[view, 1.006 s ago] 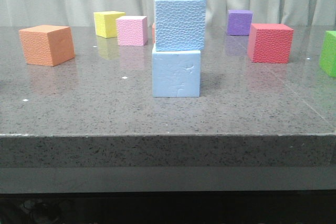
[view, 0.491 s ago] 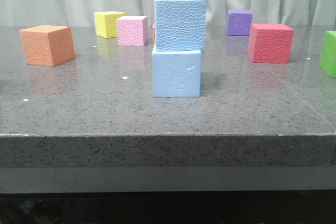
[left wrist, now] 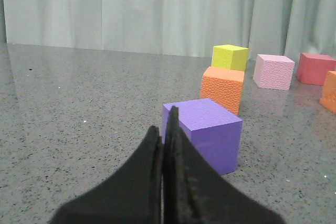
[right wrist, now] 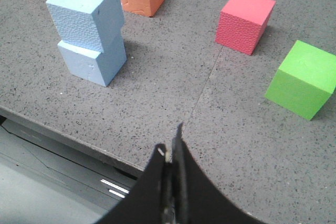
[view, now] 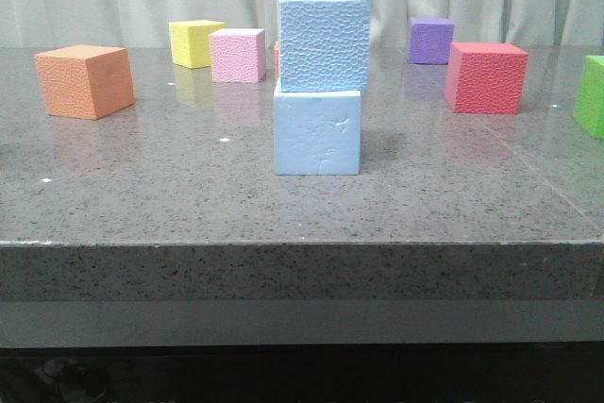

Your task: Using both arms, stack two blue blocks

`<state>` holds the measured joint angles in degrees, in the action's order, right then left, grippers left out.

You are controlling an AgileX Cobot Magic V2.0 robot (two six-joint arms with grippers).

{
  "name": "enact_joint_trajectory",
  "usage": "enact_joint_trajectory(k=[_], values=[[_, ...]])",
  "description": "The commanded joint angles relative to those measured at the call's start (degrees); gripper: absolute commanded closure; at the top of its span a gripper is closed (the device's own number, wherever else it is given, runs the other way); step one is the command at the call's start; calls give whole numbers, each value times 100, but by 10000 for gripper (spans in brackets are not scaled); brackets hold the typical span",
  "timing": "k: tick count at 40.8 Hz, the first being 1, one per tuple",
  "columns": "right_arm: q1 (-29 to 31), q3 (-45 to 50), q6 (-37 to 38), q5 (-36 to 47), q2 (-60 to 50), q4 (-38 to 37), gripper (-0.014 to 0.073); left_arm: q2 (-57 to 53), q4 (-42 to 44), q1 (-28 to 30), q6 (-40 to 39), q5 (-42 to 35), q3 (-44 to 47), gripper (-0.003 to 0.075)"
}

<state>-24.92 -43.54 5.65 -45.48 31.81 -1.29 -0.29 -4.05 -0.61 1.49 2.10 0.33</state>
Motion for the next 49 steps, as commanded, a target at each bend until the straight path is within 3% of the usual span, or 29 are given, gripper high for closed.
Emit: enact_joint_trajectory(k=[1, 16, 25, 31, 40, 49], values=[[26, -140, -22, 403, -1, -30, 663, -128, 6, -17, -55, -492, 217, 738], [140, 56, -27, 611, -201, -199, 663, -128, 6, -17, -55, -492, 217, 738], [1463, 1767, -27, 2669, -1411, -8, 663, -128, 6, -17, -55, -492, 217, 738], [1953, 3028, -27, 4001, -2299, -8, 663, -128, 6, -17, -55, -492, 217, 738], [2418, 4071, -21, 4706, -3063, 35, 663, -128, 6, -17, -55, -492, 217, 738], [2407, 4510, -21, 5187, -3348, 35, 663, -128, 6, -17, -55, -492, 217, 738]])
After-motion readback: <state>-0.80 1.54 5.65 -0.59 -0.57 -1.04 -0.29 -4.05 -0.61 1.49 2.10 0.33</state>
